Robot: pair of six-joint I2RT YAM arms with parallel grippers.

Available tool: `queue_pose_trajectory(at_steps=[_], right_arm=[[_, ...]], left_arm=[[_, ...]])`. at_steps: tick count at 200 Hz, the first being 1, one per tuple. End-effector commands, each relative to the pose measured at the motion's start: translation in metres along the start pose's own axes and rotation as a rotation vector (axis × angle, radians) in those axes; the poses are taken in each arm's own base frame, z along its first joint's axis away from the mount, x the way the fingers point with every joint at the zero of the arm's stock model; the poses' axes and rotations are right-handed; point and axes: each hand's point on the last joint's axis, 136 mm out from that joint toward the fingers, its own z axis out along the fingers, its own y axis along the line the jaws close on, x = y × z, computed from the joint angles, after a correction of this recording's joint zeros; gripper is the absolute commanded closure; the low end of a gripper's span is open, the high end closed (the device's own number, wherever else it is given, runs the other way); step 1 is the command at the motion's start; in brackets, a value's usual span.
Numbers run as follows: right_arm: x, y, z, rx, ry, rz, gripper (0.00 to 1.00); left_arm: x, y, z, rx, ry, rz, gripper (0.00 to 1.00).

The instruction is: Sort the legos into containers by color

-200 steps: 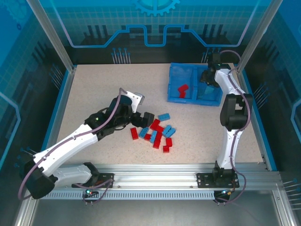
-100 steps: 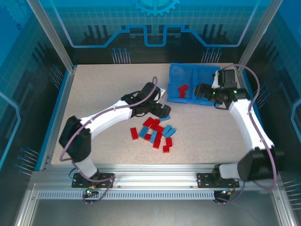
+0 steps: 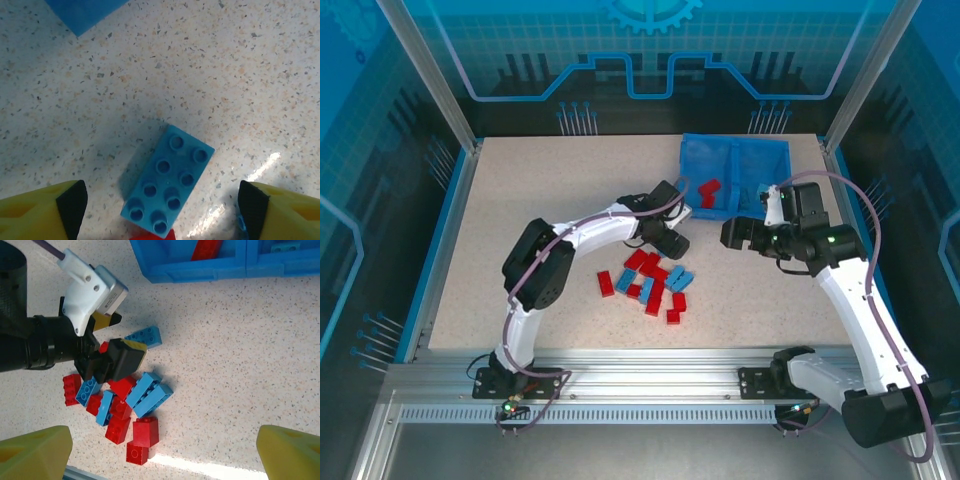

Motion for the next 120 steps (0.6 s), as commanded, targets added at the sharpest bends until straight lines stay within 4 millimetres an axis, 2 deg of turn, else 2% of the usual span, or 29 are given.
queue_pose_trajectory(at_steps=[1, 53, 94, 120], right_arm=[[0.007, 0.002, -0.005, -0.006, 0.023, 0.010, 0.04], [0.008, 0.004, -0.003, -0.013, 0.026, 0.021, 0.03], [0.010, 0.003, -0.003, -0.009, 0.025, 0.025, 0.03], [0.007, 0.005, -0.006, -0.015, 0.012, 0.031, 0.03]], left_arm=[[0.003, -0.008, 0.007, 0.063, 0.042, 0.026, 0.20], [0.022, -0.006, 0.035, 0.073, 0.118, 0.027, 0.26], [0.022, -0.010, 0.044, 0.099, 0.113, 0.012, 0.60], [0.003, -0.022, 0.027, 0.158, 0.039, 0.012, 0.73]])
